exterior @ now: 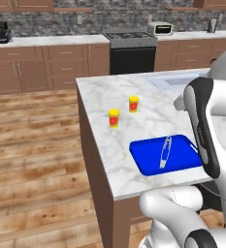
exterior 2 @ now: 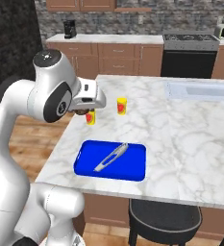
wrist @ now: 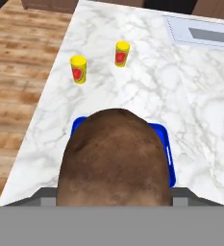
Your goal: Gather the eggplant and potato from the fridge and place them on a tray on the dining counter. Then gather the fish and steak from the fridge and place them on the other tray.
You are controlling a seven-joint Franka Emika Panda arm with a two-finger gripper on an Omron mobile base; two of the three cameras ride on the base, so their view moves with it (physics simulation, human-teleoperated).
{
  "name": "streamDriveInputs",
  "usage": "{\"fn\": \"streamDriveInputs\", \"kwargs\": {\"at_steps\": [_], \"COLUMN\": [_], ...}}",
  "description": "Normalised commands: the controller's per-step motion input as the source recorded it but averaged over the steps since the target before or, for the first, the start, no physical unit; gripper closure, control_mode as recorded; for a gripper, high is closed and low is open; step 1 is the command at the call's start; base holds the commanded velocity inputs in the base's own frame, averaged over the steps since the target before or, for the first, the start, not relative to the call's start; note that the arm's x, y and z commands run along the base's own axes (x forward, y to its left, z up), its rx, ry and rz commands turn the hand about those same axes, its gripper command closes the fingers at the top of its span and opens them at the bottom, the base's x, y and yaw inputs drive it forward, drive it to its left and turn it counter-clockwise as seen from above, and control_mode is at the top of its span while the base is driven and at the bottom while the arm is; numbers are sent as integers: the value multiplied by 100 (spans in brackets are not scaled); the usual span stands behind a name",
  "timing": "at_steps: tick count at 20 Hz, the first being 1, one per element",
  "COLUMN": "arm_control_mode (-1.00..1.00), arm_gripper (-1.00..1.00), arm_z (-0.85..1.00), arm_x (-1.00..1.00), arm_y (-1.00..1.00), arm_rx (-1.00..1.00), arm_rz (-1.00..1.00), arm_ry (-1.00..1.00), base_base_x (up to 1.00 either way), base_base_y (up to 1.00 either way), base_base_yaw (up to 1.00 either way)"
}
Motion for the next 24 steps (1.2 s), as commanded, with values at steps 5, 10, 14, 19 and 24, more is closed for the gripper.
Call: {"fn": "streamDriveInputs", "kwargs": {"at_steps": [5, 10, 14, 19, 24], "arm_control_mode": [-100, -100, -100, -100, -100], "arm_gripper": [100, 100, 100, 100, 100], "arm_z": [-21, -58, -55, -30, -17], "arm_x": [0, 0, 0, 0, 0], "arm_y": [0, 1, 26, 29, 21], "arm_rx": [0, 0, 0, 5, 19], "arm_rz": [-1, -4, -14, -29, -31], "arm_ry": [0, 2, 3, 3, 6], "base_base_x": [0, 0, 0, 0, 0], "base_base_y": [0, 0, 0, 0, 0], "base_base_yaw": [0, 0, 0, 0, 0]}}
